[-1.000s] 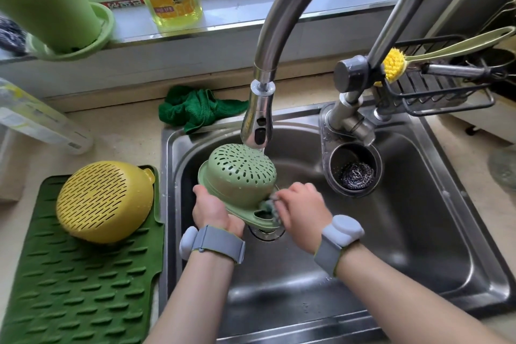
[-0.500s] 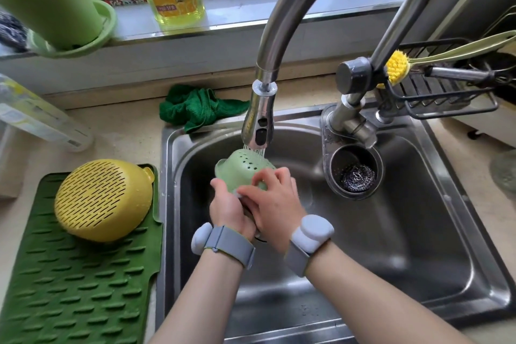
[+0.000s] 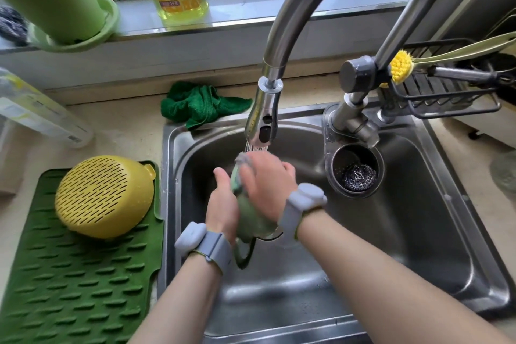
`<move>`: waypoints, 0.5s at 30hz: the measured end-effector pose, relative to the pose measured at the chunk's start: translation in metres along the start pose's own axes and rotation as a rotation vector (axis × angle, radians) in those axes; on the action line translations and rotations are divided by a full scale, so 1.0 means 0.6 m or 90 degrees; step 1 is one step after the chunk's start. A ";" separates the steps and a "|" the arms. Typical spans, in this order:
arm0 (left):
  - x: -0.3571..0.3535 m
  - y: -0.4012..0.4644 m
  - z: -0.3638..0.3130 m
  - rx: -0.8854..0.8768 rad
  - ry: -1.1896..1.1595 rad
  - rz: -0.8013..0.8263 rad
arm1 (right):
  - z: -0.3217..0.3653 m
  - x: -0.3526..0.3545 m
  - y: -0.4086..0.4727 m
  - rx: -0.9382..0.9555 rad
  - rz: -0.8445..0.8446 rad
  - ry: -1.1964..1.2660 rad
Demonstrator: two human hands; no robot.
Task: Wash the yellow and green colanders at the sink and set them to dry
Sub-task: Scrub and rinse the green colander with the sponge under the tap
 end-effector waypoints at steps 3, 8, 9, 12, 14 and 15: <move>0.005 0.008 -0.001 -0.069 0.086 -0.004 | -0.035 -0.004 0.045 -0.115 0.165 0.170; 0.025 0.037 0.015 -0.031 -0.011 -0.012 | 0.027 -0.007 -0.013 0.061 0.070 0.110; 0.028 0.043 0.018 -0.032 -0.017 0.006 | 0.020 -0.006 -0.005 0.033 0.085 0.143; 0.038 0.048 0.026 -0.027 -0.078 0.054 | -0.046 -0.010 0.042 -0.122 0.161 0.248; 0.046 0.053 0.034 0.014 -0.194 0.103 | -0.100 -0.027 0.043 -0.245 0.193 0.261; 0.049 0.057 0.038 0.037 -0.247 0.126 | -0.115 -0.039 0.031 -0.281 0.209 0.283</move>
Point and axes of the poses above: each hand's wrist, its own y-axis towards the middle knuckle, its own x-axis out of the back of the hand, z = x × y, the point moved 5 cm from there along y, towards the middle knuckle, and after that the axes turned 3 degrees about x, right-handed, at the moved point
